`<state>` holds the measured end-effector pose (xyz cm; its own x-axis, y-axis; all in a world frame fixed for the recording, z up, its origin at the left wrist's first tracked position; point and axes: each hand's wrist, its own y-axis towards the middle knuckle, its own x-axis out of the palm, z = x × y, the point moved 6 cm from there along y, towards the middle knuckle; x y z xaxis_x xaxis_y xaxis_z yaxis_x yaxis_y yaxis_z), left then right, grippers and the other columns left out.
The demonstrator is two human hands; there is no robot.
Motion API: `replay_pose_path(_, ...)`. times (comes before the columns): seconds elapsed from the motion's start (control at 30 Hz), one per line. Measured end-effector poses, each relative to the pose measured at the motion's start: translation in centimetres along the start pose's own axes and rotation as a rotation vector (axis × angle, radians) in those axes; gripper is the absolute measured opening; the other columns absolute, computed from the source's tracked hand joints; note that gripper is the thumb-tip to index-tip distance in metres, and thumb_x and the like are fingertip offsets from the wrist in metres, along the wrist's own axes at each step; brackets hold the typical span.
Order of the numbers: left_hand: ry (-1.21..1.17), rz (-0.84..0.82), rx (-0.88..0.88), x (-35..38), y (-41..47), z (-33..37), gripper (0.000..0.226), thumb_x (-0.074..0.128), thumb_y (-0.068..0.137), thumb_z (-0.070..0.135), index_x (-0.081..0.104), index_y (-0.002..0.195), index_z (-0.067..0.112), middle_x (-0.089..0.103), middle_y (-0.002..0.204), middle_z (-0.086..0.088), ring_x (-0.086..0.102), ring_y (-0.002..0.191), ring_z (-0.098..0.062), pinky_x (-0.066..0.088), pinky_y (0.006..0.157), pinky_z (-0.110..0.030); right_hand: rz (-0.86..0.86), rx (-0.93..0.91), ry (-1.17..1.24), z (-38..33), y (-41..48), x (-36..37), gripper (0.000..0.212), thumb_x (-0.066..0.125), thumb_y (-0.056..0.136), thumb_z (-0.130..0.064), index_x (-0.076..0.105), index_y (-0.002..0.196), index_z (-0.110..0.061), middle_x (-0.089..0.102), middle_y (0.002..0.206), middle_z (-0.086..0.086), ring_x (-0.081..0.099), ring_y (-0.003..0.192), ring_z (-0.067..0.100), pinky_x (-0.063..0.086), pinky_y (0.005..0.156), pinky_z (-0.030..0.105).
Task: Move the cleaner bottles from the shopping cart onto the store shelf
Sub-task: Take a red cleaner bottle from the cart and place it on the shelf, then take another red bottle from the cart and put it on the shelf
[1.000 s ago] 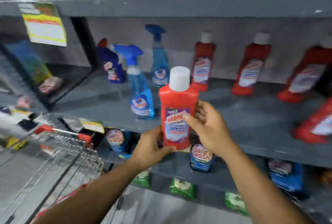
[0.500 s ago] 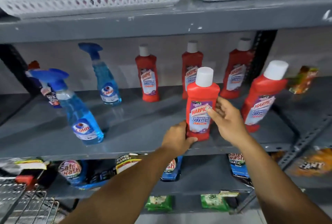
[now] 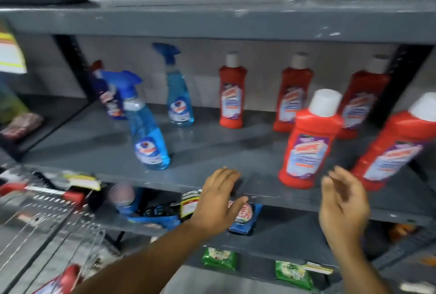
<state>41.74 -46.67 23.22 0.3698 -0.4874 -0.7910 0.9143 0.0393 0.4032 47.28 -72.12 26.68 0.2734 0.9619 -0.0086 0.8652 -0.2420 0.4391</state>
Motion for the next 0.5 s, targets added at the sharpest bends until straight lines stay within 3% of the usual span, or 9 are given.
replay_pose_path(0.07,0.043,0.095,-0.066,-3.5,-5.1,-4.8,0.051,0.048,0.091,0.048,0.052,0.128,0.014,0.056,0.134,-0.005,0.043,0.132,-0.022,0.032,0.113,-0.040,-0.132,-0.030,-0.045,-0.1,-4.1,2.8,0.017,0.056,0.086,-0.038,0.061,0.099,-0.046,0.063,0.093,-0.009,0.058,0.081,-0.010,0.045,0.079,0.007)
replay_pose_path(0.13,0.086,0.171,-0.209,-7.6,-10.3,-9.7,0.048,0.049,0.091,0.044,0.054,0.126,0.012,0.057,0.132,-0.008,0.045,0.130,-0.023,0.033,0.112,-0.039,-0.347,-0.101,-0.075,-1.1,-7.8,6.9,0.017,0.055,0.086,-0.032,0.066,0.097,-0.027,0.063,0.088,0.007,0.057,0.083,-0.010,0.044,0.080,0.007)
replay_pose_path(0.2,0.146,0.266,-0.388,-12.3,-16.3,-14.5,0.045,0.052,0.090,0.038,0.056,0.123,0.007,0.057,0.129,-0.013,0.049,0.125,-0.026,0.035,0.110,-0.037,-0.561,-0.229,-0.111,-3.2,-10.9,12.4,0.023,0.056,0.085,-0.024,0.069,0.089,-0.005,0.063,0.087,0.010,0.055,0.089,-0.009,0.040,0.085,0.007)
replay_pose_path(0.33,0.146,0.433,-1.054,-21.0,-28.5,-23.3,0.050,0.058,0.087,0.035,0.054,0.125,0.003,0.057,0.129,-0.020,0.052,0.120,-0.035,0.038,0.104,-0.039,-0.898,-0.373,-0.061,-7.4,-16.0,23.9,0.025,0.055,0.085,-0.022,0.071,0.090,-0.004,0.067,0.093,0.007,0.054,0.094,-0.002,0.036,0.093,0.006)
replay_pose_path(0.43,-0.064,0.552,-1.572,-24.3,-37.5,-28.7,0.051,0.063,0.085,0.026,0.052,0.129,0.001,0.059,0.129,-0.026,0.057,0.117,-0.040,0.043,0.100,-0.044,-1.047,-0.469,0.006,-10.3,-19.6,31.3,0.024,0.056,0.083,-0.021,0.071,0.093,-0.005,0.065,0.096,0.002,0.056,0.093,0.002,0.037,0.094,0.006)
replay_pose_path(0.5,-0.245,0.622,-1.681,-25.4,-41.1,-30.6,0.045,0.065,0.079,0.020,0.060,0.115,-0.006,0.067,0.096,-0.030,0.064,0.089,-0.038,0.051,0.078,-0.038,-1.172,-0.522,0.024,-11.9,-22.7,36.4,0.024,0.057,0.082,-0.023,0.071,0.094,-0.008,0.065,0.097,0.001,0.059,0.094,0.007,0.039,0.095,0.010)
